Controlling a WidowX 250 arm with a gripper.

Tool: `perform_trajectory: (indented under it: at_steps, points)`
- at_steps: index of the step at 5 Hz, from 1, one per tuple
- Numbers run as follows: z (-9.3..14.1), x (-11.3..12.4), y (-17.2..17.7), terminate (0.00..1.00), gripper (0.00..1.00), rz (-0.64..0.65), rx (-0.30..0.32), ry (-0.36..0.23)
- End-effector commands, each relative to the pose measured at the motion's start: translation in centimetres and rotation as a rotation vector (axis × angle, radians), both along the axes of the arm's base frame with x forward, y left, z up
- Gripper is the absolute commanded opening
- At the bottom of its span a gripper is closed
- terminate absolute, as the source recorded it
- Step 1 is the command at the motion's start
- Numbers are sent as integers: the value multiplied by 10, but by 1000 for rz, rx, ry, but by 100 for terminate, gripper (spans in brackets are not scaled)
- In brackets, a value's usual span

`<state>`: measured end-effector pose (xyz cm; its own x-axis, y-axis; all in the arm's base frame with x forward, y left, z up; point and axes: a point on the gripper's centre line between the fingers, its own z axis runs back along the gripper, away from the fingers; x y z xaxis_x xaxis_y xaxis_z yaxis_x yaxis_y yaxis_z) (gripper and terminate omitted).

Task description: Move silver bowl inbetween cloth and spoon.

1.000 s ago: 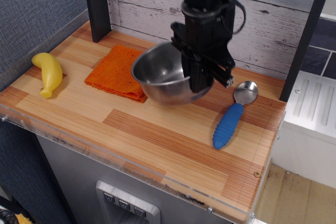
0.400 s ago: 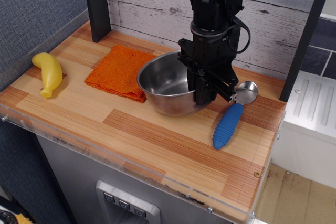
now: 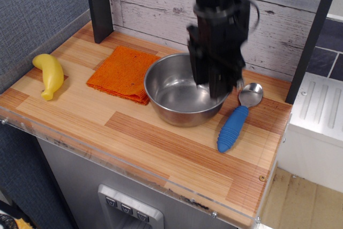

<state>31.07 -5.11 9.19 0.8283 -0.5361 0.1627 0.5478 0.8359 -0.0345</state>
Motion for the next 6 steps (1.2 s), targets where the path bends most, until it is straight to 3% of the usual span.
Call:
perform_trajectory:
  at_steps: [1,2,3,5,6]
  points:
    - [82,-19,68,0,100,346,62,-131]
    - [78,-28,115,0,100,548,72,-95]
    - [62,-29,134,0,100,587,46,-30]
    - [55,-25,140,0,100,557,23,0]
    - [55,-25,140,100,100,557,23,0]
